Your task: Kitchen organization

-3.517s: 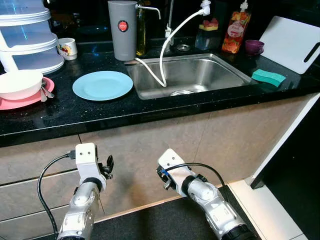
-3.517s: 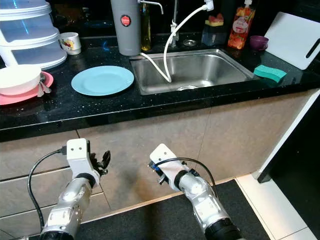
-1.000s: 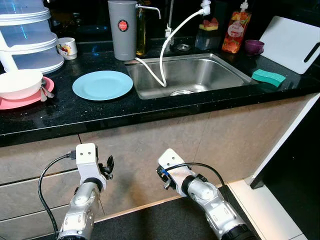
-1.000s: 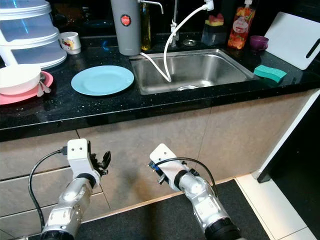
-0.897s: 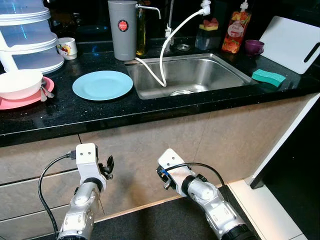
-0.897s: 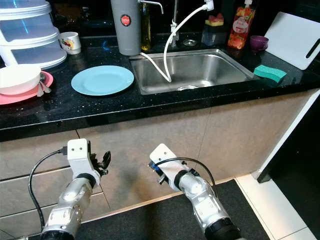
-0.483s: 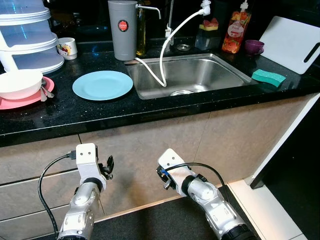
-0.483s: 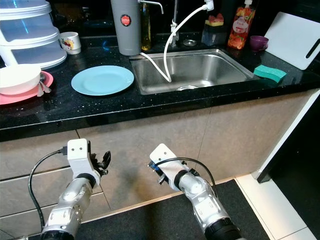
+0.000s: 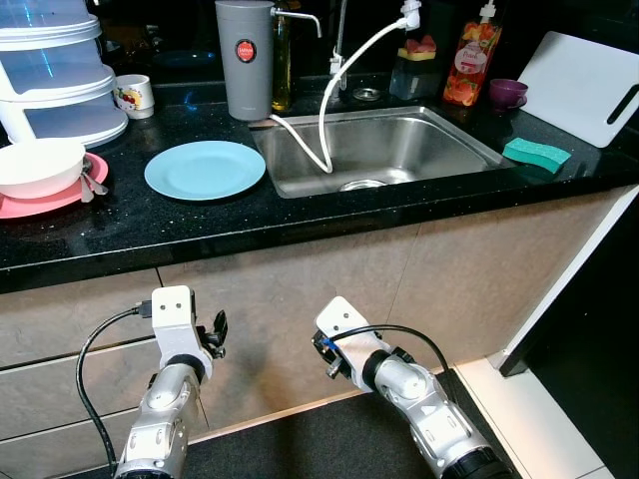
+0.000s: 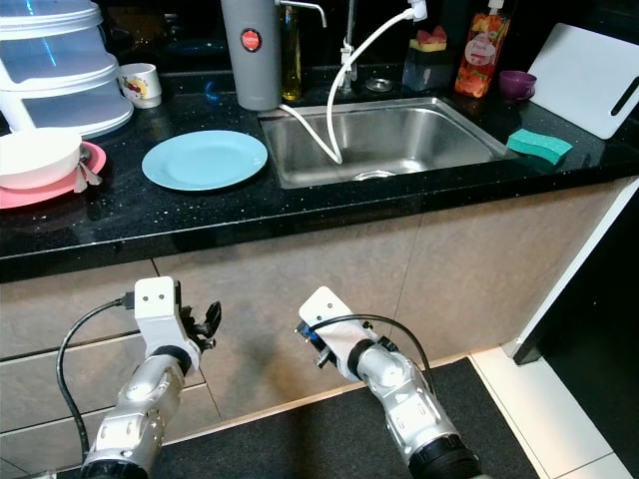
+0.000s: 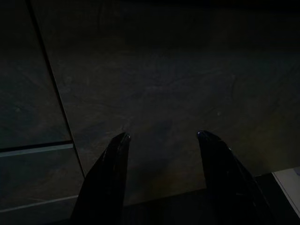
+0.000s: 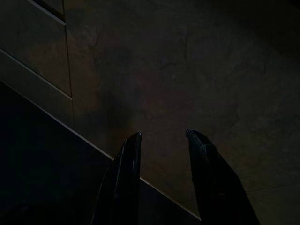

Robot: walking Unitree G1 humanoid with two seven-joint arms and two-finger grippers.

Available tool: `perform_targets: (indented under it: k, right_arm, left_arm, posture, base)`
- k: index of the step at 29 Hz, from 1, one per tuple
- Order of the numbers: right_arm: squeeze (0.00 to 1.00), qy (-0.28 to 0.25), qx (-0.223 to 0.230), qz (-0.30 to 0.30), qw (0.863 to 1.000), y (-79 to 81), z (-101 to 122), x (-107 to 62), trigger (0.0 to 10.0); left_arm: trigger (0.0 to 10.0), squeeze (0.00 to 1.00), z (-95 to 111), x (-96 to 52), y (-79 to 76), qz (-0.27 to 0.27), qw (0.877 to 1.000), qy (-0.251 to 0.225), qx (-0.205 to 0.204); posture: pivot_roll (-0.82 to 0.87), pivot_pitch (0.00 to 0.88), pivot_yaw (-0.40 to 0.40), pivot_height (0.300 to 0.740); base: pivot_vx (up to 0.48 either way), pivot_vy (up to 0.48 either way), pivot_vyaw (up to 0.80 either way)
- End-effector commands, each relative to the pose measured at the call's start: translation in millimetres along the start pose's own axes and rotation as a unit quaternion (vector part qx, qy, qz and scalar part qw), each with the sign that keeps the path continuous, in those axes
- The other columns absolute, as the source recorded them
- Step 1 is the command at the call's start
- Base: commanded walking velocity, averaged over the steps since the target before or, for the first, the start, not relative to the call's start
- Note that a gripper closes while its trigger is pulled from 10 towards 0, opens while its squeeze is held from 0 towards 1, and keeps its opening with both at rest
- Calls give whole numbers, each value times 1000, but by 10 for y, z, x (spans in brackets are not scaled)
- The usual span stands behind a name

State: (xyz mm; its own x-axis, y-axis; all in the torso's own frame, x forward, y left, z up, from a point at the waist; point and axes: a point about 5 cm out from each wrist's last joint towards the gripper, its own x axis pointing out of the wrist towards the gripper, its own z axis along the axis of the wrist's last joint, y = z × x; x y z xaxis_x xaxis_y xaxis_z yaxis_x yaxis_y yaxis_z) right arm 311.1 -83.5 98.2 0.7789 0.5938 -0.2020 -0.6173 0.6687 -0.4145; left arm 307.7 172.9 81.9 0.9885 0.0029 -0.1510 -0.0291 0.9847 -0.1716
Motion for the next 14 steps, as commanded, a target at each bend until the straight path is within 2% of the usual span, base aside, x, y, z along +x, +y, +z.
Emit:
perform_targets:
  k: [1, 14]
  right_arm:
    - [0, 1, 7, 0, 1000, -2, -10, -6, 10000]
    - [0, 1, 7, 2, 1000, 21, -8, 1, 10000]
  left_arm:
    - [10000, 0, -20, -6, 9, -1, 1000, 6, -2]
    - [10000, 0, -32, -7, 15, -4, 1000, 9, 5]
  posture:
    - [-132, 98, 13, 740]
    - [-132, 101, 20, 740]
  base:
    - [0, 0, 0]
    - [0, 0, 0]
